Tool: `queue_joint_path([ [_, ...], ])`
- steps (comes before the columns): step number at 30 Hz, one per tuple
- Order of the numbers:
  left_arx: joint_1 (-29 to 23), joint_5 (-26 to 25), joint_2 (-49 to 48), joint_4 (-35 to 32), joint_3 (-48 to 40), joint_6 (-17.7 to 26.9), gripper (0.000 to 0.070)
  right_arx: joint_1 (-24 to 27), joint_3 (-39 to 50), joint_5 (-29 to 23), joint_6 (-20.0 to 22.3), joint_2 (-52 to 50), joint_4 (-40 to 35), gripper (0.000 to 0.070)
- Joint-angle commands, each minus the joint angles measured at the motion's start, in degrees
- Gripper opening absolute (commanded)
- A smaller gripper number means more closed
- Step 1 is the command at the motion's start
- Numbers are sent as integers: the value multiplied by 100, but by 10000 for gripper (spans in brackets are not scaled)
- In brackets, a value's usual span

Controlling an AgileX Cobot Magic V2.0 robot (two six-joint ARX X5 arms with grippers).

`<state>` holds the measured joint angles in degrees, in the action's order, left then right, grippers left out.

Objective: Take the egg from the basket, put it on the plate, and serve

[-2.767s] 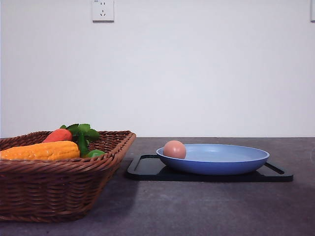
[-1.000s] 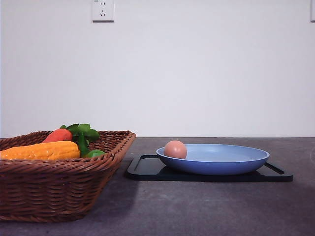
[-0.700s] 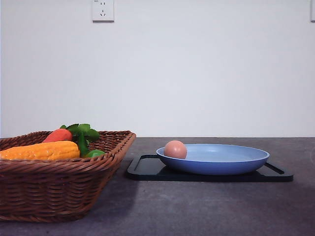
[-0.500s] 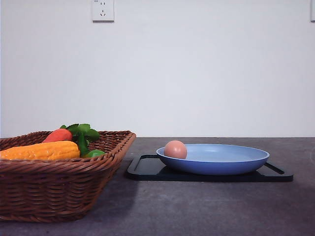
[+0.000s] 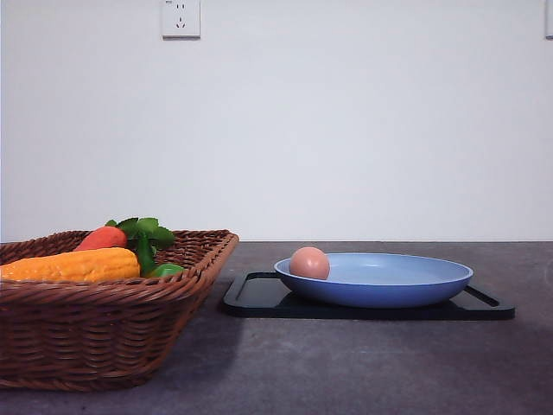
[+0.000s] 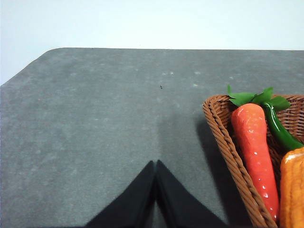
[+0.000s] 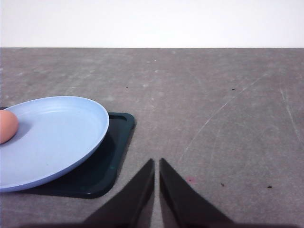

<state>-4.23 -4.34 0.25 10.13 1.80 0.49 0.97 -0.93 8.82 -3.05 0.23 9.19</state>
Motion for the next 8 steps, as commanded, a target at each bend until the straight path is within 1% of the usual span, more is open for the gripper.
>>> queue_joint_path([
  [1,-9,9,-9,66,-136,-9,0,2,35,-4,-59,-2,-15,0],
  [8,-9,11,-9,66,-136,-9,0,2,35,-4,-59,-2,-15,0],
])
